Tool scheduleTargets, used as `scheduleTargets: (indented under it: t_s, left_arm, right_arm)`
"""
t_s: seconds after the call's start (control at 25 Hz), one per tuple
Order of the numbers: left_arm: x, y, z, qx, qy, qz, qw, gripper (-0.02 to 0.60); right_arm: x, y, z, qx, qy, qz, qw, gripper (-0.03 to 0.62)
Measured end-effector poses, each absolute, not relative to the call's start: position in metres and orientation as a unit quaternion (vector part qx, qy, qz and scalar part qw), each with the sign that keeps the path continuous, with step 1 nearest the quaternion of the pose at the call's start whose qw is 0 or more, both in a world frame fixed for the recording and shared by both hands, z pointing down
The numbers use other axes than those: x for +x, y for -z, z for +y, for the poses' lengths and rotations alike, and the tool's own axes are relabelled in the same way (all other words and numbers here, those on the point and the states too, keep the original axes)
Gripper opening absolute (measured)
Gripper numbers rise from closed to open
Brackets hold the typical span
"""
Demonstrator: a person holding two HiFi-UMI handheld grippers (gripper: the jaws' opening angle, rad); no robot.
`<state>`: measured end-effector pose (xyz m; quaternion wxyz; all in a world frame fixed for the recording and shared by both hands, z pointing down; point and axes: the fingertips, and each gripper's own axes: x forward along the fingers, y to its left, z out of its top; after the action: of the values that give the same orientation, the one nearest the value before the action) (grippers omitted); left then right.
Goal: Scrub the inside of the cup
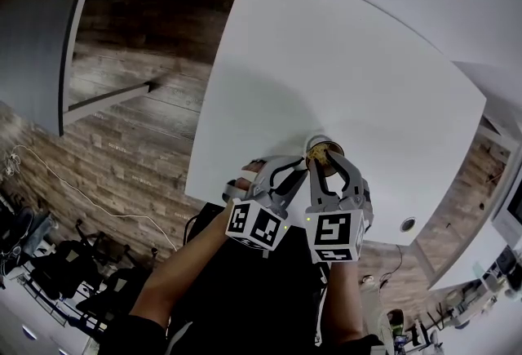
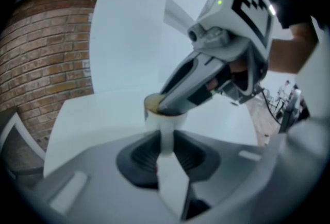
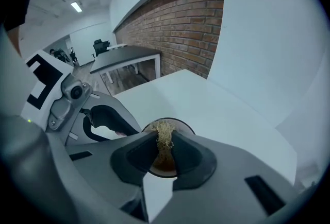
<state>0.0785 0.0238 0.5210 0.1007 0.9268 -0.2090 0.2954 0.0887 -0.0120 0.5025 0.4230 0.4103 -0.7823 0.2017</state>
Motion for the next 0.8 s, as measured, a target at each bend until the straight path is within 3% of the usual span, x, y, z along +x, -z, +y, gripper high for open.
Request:
scheduleTargets:
  t_s: [0.2, 0.48, 0.8]
  left_arm:
    - [0.078, -0.521, 0.025, 0.927, -0.298, -0.209, 0.097, 0.073]
    - [0.08, -0.521, 0.026, 0.926, -0.299, -0.209, 0.098, 0.072]
    - [0.082, -0.521, 0.027, 0.925, -0.301, -0.209, 0.096, 0.074]
  right_arm:
    - [0.09, -0.513, -0.012, 0.377, -0.229, -0.753, 0.489, 0.069]
    - [0.086, -0.472, -0.004, 0.348, -0.27, -0.787, 0.431, 0.067]
    - [0.088, -0.502, -0.002, 0.337, -0.28, -0.751, 0.494, 0.063]
